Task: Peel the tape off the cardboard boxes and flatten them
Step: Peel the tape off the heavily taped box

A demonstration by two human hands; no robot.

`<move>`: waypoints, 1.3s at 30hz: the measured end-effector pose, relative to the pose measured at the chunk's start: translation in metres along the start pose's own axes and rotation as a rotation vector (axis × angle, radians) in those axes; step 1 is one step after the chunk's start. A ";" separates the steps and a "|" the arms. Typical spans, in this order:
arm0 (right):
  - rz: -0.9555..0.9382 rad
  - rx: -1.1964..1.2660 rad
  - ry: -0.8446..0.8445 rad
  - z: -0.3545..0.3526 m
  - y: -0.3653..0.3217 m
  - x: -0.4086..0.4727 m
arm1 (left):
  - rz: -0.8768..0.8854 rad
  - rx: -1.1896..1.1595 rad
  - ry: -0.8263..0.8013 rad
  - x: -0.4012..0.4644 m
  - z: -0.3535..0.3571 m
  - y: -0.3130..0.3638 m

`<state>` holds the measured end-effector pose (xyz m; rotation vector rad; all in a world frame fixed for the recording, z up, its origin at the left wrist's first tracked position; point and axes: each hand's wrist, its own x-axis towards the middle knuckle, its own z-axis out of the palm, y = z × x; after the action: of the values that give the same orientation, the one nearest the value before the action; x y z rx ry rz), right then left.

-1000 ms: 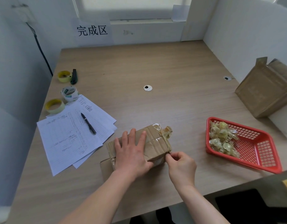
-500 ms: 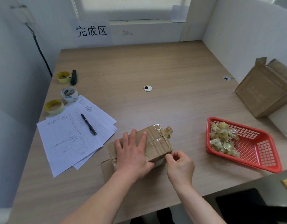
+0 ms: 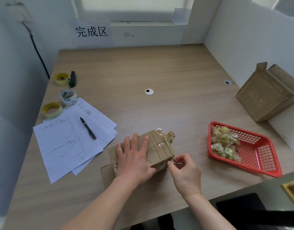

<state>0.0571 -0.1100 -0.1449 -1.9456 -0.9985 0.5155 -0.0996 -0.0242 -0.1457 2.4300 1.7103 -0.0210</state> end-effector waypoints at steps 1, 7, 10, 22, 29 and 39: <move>-0.018 -0.013 -0.007 0.000 -0.001 0.000 | 0.001 0.001 0.000 0.000 0.000 0.000; -0.075 -0.104 -0.023 0.000 -0.003 0.001 | -0.001 0.005 0.003 -0.001 0.000 -0.001; -0.090 -0.127 -0.038 -0.004 -0.002 0.006 | 0.007 0.001 0.002 -0.001 -0.001 -0.001; 0.110 0.451 -0.286 -0.073 -0.052 0.094 | 0.062 0.008 -0.004 -0.003 -0.001 -0.004; -0.038 -0.005 -0.376 -0.053 -0.054 0.098 | 0.057 0.016 0.003 -0.003 -0.003 -0.003; -0.181 -0.374 -0.385 -0.032 -0.033 0.043 | 0.024 0.023 -0.018 -0.003 -0.001 -0.002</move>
<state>0.0894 -0.0814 -0.0986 -2.0932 -1.5951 0.6504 -0.1030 -0.0261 -0.1451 2.4591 1.6826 -0.0598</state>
